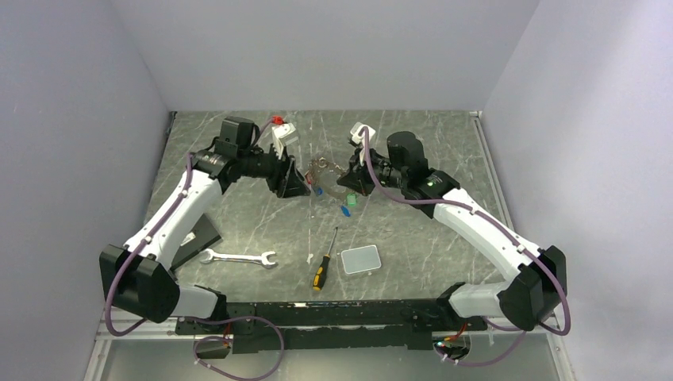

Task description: Remove the keys from the keyring

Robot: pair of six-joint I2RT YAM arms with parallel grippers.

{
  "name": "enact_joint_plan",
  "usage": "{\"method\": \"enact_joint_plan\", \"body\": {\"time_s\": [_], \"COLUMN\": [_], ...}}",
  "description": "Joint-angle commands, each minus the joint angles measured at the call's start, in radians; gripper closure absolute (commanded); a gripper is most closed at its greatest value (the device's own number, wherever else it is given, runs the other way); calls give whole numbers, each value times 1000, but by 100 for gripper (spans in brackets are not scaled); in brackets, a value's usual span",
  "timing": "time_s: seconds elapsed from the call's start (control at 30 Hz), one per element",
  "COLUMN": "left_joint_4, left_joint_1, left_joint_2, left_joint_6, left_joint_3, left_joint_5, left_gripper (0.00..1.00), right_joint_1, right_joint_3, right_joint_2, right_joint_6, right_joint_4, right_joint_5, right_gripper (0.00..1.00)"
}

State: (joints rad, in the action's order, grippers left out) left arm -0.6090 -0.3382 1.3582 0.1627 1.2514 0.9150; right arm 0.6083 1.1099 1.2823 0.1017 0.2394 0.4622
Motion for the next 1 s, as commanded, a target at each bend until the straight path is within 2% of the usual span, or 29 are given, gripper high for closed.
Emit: {"method": "enact_joint_plan", "body": {"time_s": [0.0, 0.13, 0.47, 0.83, 0.97], "left_joint_4": [54, 71, 122, 171, 188], "left_joint_1": [-33, -43, -59, -73, -78], "left_joint_2": [15, 30, 63, 87, 96], "left_joint_6": [13, 17, -22, -64, -85], "left_joint_3": [47, 58, 69, 70, 69], "left_joint_5": [-64, -100, -89, -109, -114], "left_gripper": [37, 39, 42, 56, 57], "right_joint_1": [-4, -4, -2, -2, -2], "right_joint_3": [72, 70, 61, 41, 39], "right_joint_2": [1, 5, 9, 18, 22], "right_joint_6": [-73, -89, -113, -166, -198], "right_joint_4": [-51, -58, -70, -106, -115], "right_joint_5": [45, 71, 109, 108, 82], "right_gripper": [100, 100, 100, 100, 100]}}
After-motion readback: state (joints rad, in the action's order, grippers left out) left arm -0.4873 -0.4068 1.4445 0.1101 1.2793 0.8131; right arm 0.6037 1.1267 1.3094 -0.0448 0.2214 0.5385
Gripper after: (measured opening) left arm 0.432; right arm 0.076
